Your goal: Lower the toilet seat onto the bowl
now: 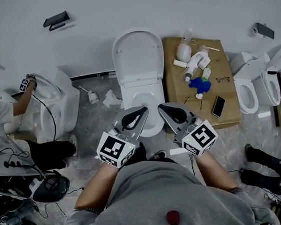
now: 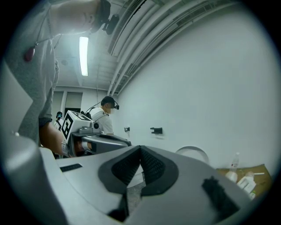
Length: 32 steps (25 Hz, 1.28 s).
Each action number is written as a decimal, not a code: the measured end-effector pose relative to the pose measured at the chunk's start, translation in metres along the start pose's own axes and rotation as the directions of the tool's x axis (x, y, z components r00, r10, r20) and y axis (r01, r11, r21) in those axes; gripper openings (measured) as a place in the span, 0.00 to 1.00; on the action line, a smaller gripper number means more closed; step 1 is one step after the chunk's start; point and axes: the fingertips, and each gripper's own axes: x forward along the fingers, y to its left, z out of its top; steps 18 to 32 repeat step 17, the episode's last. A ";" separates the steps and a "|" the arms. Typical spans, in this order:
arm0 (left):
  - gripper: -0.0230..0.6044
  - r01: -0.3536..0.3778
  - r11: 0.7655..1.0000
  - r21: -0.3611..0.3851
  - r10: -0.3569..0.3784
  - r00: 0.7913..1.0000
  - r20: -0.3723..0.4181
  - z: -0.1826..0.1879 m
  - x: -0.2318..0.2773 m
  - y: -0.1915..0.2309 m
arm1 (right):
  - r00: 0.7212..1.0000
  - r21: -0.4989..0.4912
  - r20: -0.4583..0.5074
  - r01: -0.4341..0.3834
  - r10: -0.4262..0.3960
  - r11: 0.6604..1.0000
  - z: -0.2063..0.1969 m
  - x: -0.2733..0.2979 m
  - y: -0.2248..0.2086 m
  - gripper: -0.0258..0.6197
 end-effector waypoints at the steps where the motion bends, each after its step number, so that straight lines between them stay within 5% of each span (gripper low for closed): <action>1: 0.05 0.002 1.000 0.000 -0.002 1.000 0.000 0.000 0.000 0.000 | 1.000 0.000 -0.001 0.000 0.000 1.000 0.000 0.000 0.000 0.06; 32: 0.05 0.009 1.000 0.000 -0.009 1.000 0.003 -0.010 0.003 -0.003 | 1.000 -0.009 -0.014 0.007 -0.007 1.000 -0.013 -0.003 0.001 0.06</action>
